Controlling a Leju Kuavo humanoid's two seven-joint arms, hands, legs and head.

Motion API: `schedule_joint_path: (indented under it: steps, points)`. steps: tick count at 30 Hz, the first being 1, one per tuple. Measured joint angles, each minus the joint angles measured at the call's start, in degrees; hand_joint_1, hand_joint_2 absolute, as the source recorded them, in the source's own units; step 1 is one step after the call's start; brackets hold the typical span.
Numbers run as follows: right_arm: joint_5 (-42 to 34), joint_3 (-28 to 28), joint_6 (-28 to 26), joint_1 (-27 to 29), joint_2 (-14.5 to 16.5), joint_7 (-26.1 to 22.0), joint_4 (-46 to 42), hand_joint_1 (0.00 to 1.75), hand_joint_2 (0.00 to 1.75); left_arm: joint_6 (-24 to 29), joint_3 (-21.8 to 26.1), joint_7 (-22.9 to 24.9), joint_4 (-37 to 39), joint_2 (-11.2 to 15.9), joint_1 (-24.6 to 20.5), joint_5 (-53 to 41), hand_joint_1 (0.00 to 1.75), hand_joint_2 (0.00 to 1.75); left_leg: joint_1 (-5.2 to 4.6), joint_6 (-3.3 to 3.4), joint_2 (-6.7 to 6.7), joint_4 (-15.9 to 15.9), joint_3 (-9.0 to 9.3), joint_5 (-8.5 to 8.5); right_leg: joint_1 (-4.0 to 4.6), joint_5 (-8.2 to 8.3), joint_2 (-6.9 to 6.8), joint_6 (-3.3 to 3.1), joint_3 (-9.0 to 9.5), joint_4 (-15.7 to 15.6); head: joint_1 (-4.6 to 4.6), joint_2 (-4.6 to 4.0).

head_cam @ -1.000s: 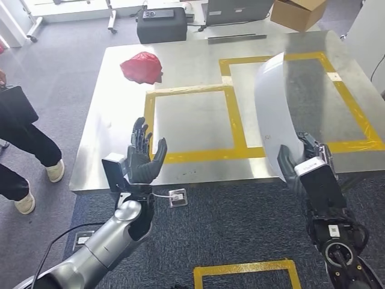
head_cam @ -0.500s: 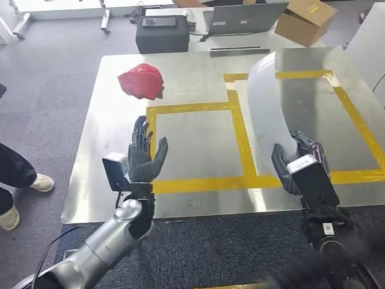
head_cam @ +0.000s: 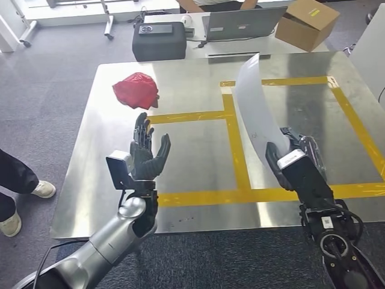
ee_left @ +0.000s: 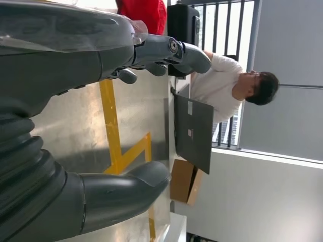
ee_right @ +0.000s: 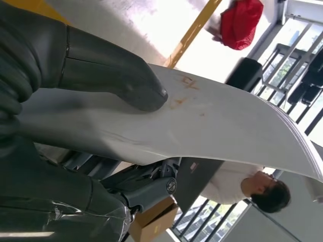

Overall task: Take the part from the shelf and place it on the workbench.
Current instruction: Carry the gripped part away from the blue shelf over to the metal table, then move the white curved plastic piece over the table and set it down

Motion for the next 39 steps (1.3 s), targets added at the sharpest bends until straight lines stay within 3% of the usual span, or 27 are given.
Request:
schedule_joint_path:
  steps: [10,23,39]
  points:
    - [-1.8,2.6,1.0,-3.5,1.0,0.2,3.7,1.75,1.75,3.1,0.0,-1.0,-0.5,0.2,-0.1,0.3,0.0,1.75,0.23,-0.9,0.01,-0.6,0.19,0.13,0.03,0.02,-0.05,-0.59,0.03,0.0,0.02,0.0]
    - [-4.0,5.2,1.0,-6.5,1.4,0.0,8.1,1.75,1.75,8.8,1.3,-1.7,-1.1,3.6,0.6,0.1,0.0,1.75,0.22,-1.01,-0.02,-0.6,0.22,0.2,-0.01,0.14,-0.12,-0.63,0.19,-0.1,0.02,0.0]
    - [-5.0,8.2,1.7,-11.8,3.1,-1.4,18.3,1.75,1.75,12.5,10.5,-0.7,-7.3,9.4,4.3,-5.3,0.0,1.75,0.22,-1.01,-0.03,-0.6,0.23,0.2,0.0,0.13,-0.13,-0.63,0.2,-0.1,0.03,0.0]
